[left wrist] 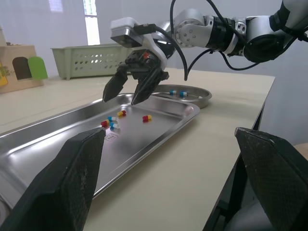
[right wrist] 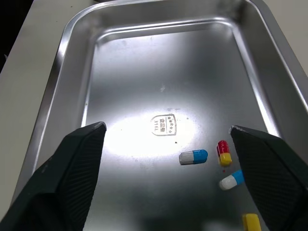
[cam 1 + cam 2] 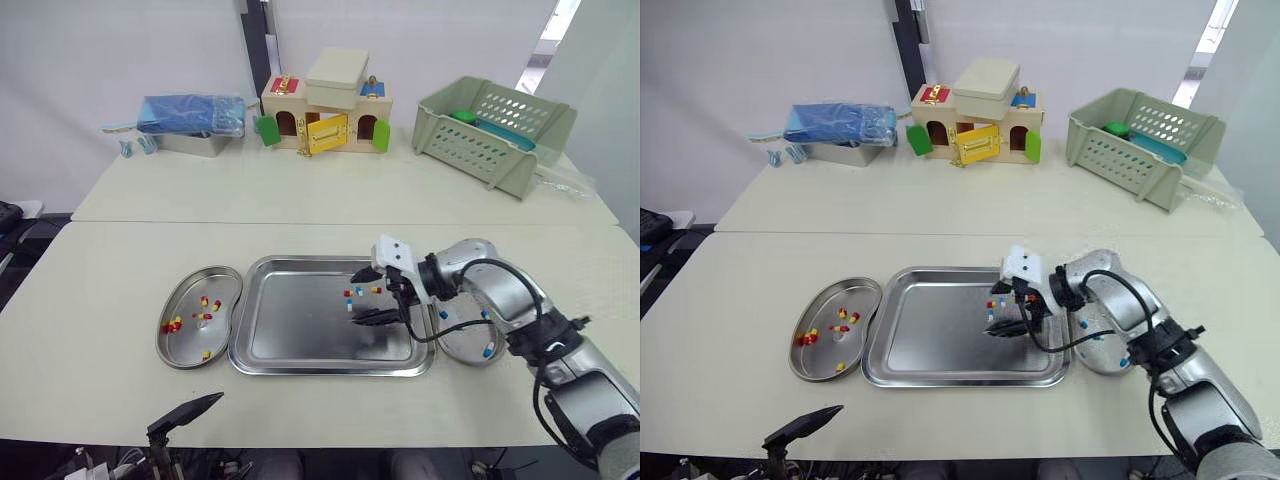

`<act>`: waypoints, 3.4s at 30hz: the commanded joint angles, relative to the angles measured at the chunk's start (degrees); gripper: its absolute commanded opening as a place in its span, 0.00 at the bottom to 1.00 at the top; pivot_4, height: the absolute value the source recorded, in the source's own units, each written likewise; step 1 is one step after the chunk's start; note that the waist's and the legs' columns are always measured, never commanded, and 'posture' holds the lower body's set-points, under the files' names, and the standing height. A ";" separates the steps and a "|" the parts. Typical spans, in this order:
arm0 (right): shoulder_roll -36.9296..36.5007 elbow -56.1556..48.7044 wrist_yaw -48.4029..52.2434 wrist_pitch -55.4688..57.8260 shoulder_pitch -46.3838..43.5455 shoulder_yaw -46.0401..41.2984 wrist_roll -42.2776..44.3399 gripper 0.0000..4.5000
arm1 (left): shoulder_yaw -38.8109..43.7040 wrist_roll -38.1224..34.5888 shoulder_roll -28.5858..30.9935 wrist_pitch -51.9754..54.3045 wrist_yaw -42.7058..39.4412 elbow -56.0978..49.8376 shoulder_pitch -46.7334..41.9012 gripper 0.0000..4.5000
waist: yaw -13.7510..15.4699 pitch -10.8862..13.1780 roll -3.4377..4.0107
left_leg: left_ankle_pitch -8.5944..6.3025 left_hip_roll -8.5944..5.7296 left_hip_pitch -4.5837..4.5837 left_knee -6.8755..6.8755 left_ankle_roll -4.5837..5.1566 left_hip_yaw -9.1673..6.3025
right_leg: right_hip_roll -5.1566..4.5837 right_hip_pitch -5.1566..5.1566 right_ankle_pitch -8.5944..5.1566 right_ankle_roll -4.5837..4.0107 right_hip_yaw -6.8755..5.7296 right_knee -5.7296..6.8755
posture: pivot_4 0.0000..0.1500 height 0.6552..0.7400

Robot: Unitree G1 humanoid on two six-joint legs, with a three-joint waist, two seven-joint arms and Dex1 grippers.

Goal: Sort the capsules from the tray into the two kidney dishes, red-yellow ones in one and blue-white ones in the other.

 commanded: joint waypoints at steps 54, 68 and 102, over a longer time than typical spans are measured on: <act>7.42 13.05 0.70 -11.20 -1.87 1.48 -12.98 0.48 | -5.63 1.70 3.73 -4.46 10.60 -3.21 2.98 1.00 | -0.50 0.01 0.01 | 0.00 0.02 0.02 -0.04 0.00 0.00 | 0.02 -0.04 0.00 0.00 0.00 0.03 | 1.00 1.00; 7.39 13.18 1.94 -11.31 -1.62 1.58 -13.58 0.15 | -5.67 1.56 3.94 -4.58 10.34 -2.92 2.93 1.00 | -0.50 0.00 0.01 | 0.00 0.02 0.04 -0.04 0.00 0.00 | 0.02 -0.02 0.00 0.00 0.00 0.03 | 1.00 1.00; -25.00 -15.74 7.74 1.86 21.61 -26.12 4.93 0.15 | -11.15 -1.68 10.09 -4.76 -4.70 1.26 -5.74 1.00 | -0.09 0.05 0.01 | 0.00 0.01 0.01 -0.07 0.01 0.00 | 0.04 -0.01 -0.01 0.00 0.01 -0.03 | 1.00 1.00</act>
